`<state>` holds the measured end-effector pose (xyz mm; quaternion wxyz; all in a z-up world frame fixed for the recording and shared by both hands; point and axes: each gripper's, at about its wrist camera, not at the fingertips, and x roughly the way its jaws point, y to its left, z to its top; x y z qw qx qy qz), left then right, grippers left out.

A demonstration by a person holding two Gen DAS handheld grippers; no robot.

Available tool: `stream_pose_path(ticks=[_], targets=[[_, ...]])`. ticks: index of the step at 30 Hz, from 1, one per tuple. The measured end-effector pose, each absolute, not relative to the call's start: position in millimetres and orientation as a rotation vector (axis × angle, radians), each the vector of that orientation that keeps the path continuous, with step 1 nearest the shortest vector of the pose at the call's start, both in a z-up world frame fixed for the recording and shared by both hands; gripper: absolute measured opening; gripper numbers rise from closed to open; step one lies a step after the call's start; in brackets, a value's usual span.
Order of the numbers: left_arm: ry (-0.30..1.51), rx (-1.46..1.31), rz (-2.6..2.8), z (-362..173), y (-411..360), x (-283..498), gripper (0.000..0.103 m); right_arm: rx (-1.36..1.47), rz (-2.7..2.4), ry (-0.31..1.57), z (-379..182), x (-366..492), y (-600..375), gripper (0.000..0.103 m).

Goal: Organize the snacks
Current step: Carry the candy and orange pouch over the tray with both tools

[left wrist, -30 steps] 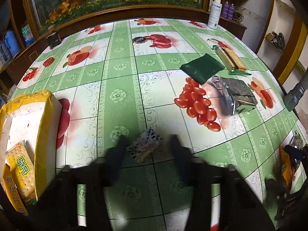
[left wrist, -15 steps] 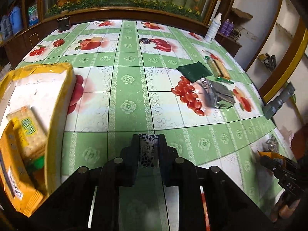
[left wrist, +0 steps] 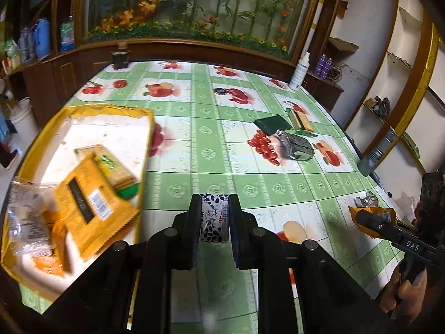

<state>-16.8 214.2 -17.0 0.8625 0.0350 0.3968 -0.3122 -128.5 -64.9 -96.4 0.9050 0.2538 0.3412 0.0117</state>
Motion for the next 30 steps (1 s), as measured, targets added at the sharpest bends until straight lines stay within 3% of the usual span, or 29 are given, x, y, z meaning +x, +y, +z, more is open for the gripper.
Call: stream_pose_path(ticks=[20, 30], targets=[[0.818, 0.001, -0.367, -3, 330, 0, 0.016, 0.431, 0.391, 0.701, -56, -30, 77, 0.023], [0.844, 0.005, -0.287, -14, 344, 4, 0.016, 0.402, 0.499, 0.733, -59, 9, 138, 0.023]])
